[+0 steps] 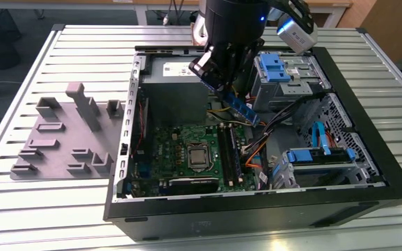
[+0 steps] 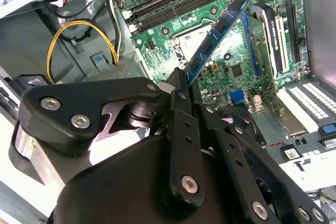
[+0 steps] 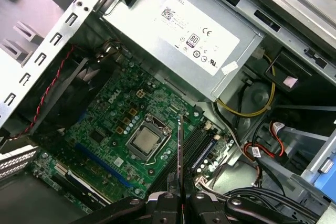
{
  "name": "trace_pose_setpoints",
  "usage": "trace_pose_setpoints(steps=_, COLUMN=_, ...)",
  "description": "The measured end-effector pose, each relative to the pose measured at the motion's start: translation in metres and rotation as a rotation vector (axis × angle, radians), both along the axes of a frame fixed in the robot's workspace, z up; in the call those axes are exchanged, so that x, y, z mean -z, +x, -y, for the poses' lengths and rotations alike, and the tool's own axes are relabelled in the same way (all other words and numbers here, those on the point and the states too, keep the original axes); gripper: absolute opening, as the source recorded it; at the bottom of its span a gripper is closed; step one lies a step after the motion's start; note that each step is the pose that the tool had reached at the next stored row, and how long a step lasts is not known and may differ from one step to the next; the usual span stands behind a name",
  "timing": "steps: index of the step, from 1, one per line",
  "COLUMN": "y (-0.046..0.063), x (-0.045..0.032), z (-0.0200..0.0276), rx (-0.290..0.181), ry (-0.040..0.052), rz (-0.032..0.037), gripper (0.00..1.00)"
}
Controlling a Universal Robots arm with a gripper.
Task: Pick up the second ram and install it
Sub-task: 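Insert the second ram into the second slot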
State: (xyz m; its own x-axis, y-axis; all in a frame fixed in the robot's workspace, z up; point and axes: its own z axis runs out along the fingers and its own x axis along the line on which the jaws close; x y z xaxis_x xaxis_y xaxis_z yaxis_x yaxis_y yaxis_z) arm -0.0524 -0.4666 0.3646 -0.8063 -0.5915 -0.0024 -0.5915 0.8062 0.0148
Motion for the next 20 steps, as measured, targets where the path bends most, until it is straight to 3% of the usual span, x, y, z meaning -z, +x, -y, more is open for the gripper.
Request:
trace_pose_setpoints(steps=12, y=0.0, x=0.0, z=0.0, rx=0.004, ry=0.0001, rz=0.0, gripper=0.14)
trace_pose_setpoints(steps=20, y=0.0, x=0.0001, z=0.0, rx=0.051, ry=0.0001, rz=0.0, gripper=0.14)
